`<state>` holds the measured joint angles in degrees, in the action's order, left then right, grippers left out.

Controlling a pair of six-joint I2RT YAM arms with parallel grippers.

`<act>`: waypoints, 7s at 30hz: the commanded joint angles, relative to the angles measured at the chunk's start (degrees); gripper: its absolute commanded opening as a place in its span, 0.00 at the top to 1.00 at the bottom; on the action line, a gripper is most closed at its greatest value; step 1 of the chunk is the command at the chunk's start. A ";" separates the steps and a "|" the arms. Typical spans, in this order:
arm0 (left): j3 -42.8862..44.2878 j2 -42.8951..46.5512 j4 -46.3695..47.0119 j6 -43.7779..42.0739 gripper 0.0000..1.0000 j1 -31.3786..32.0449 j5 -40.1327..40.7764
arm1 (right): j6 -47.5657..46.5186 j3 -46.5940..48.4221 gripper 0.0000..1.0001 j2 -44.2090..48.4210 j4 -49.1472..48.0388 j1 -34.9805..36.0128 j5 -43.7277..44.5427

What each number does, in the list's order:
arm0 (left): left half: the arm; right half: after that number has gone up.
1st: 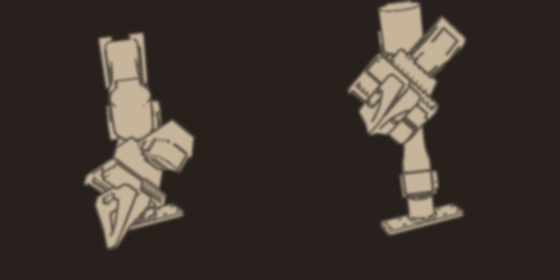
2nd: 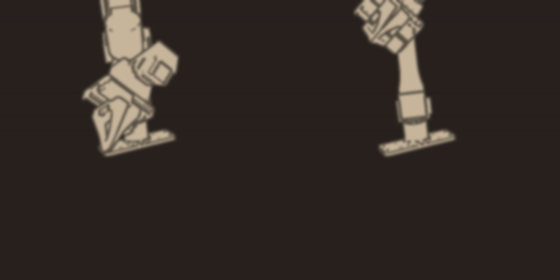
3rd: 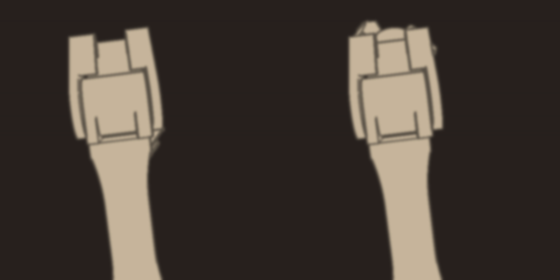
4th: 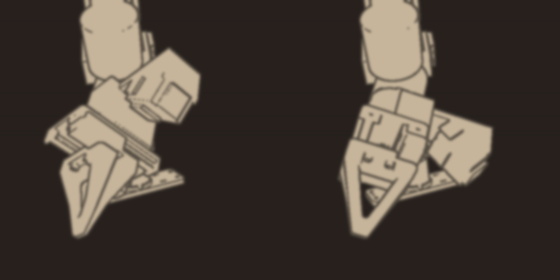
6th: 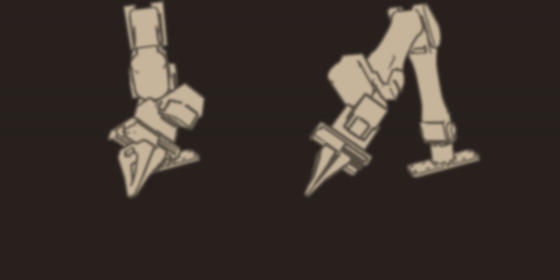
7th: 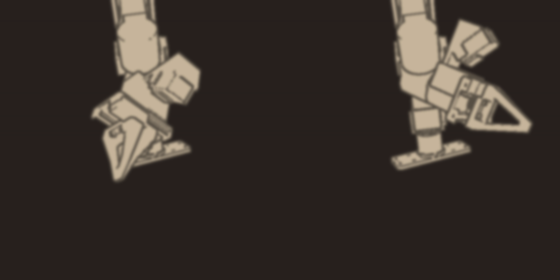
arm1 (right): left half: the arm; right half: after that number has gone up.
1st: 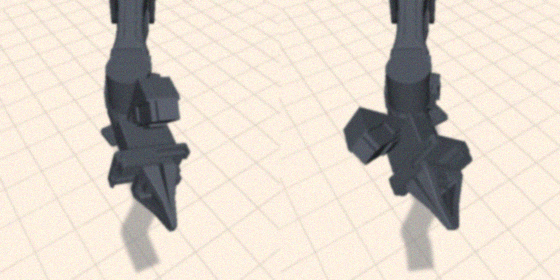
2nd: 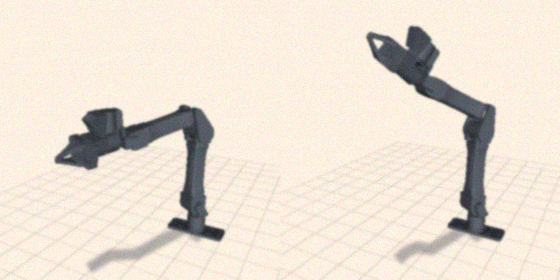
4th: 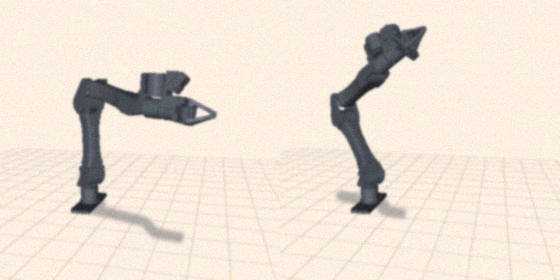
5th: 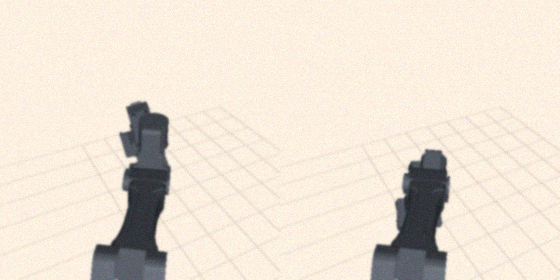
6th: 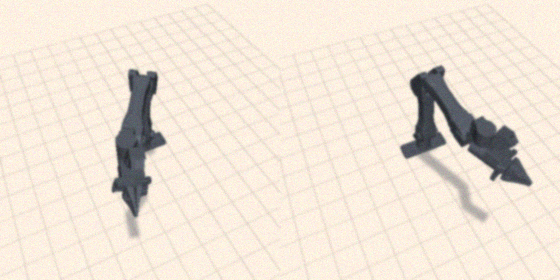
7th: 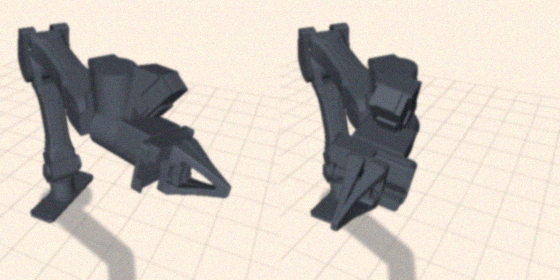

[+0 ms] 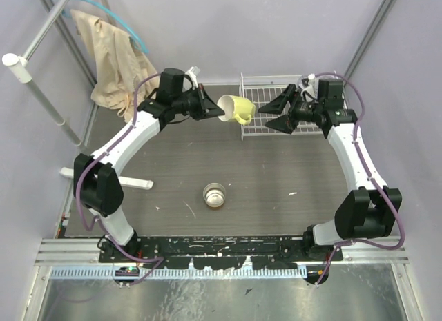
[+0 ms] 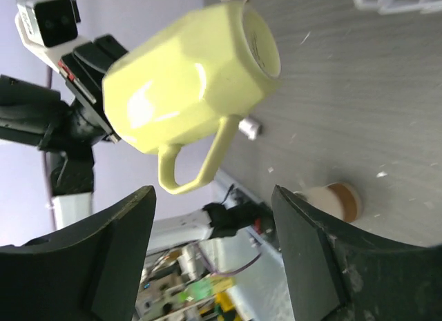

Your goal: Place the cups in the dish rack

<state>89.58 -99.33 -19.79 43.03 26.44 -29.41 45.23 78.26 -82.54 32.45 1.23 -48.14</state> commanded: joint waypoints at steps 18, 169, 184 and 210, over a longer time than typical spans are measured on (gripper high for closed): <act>-3.78 2.81 30.88 6.39 1.00 -0.51 -2.31 | 64.18 -29.09 0.40 6.10 -73.95 5.95 -5.47; -8.60 3.02 9.43 3.21 0.35 -13.70 0.44 | -39.63 34.55 0.99 -43.21 -20.54 5.44 57.81; -11.89 4.49 9.10 3.12 0.35 -13.69 1.62 | -44.10 24.99 0.99 -42.64 -30.20 5.23 58.02; -11.44 6.48 1.25 -1.08 0.32 -13.70 3.21 | -43.56 16.48 0.27 -36.99 -33.73 5.52 62.30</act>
<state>78.32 -95.37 -14.15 45.01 12.99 -27.18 1.19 96.18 -127.37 2.96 6.63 11.62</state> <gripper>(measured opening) 0.673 0.704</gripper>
